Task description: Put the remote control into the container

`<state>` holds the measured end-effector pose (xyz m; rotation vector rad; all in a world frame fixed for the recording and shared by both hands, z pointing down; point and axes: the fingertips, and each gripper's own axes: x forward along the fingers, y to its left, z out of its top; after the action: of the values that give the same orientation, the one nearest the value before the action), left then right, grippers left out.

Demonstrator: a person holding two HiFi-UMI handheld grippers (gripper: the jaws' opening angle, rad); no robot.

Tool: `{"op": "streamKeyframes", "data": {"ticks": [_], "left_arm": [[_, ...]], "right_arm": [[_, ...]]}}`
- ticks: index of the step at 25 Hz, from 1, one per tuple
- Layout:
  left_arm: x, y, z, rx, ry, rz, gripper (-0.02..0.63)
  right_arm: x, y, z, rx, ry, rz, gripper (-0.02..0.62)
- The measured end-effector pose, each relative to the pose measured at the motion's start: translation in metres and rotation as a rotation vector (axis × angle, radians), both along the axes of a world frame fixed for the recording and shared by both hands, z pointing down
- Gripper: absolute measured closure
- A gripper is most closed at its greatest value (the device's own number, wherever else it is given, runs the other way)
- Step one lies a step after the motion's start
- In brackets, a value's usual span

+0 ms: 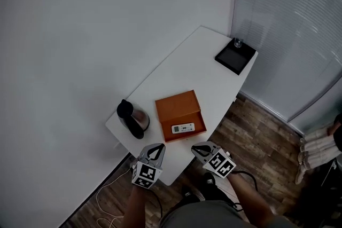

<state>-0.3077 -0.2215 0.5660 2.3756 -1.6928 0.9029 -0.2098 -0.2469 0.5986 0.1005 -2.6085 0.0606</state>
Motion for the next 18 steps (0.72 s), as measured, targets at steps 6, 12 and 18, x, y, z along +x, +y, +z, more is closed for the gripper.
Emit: {"op": "streamKeyframes", "data": {"ticks": [6,12,18], "left_arm": [[-0.003,0.045,-0.009,0.025,0.114,-0.049,0.606],[0.007,0.077,-0.018,0.076,0.252,-0.018,0.607],[0.017,0.086,-0.017,0.083,0.257,0.009,0.607]], "right_arm": [[0.012,0.021,-0.01,0.108,0.073,-0.035,0.578],[0.021,0.034,-0.018,0.065,0.028,0.002,0.578],[0.023,0.041,-0.018,0.061,0.031,0.021,0.578]]}}
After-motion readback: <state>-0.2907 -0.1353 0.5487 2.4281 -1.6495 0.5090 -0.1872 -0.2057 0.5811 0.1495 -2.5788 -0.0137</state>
